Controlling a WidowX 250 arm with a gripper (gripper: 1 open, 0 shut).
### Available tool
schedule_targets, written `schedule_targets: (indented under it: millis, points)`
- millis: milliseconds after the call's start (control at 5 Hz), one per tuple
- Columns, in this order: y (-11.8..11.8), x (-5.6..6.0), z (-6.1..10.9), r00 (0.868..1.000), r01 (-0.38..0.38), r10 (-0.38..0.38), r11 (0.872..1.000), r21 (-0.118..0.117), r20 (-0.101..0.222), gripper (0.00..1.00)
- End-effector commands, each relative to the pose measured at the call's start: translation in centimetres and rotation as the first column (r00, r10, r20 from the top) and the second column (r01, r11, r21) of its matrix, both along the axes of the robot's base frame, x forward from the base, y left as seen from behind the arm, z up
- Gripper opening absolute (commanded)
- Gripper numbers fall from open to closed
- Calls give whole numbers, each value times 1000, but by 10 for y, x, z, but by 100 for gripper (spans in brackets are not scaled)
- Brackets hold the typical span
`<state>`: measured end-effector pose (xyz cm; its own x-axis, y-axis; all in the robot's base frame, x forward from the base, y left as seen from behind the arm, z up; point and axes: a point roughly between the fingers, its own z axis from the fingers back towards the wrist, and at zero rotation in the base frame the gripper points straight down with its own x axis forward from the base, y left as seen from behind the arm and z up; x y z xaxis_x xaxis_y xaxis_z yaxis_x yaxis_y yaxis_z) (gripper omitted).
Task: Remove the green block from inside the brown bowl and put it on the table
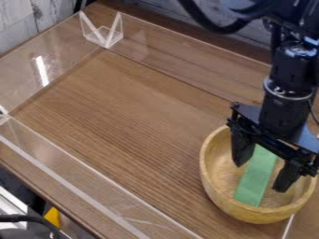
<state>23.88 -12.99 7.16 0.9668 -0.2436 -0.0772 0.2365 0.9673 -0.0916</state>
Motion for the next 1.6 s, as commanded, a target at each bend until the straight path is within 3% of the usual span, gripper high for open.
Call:
schedule_targets:
  millis: [0,400,800,1200,1400]
  points:
    - [2,4,2,1000,-9,10,1000,-17,25,100]
    - [1,4,-15,999,30,-30,999,-23,33,100]
    - [20,11,-12,999,38,-37,999,-23,30,100]
    - [13,19,-5,999,-23,24,999,-29,30,100]
    - [7,18,-18,999,-33,34,999,-25,26,100]
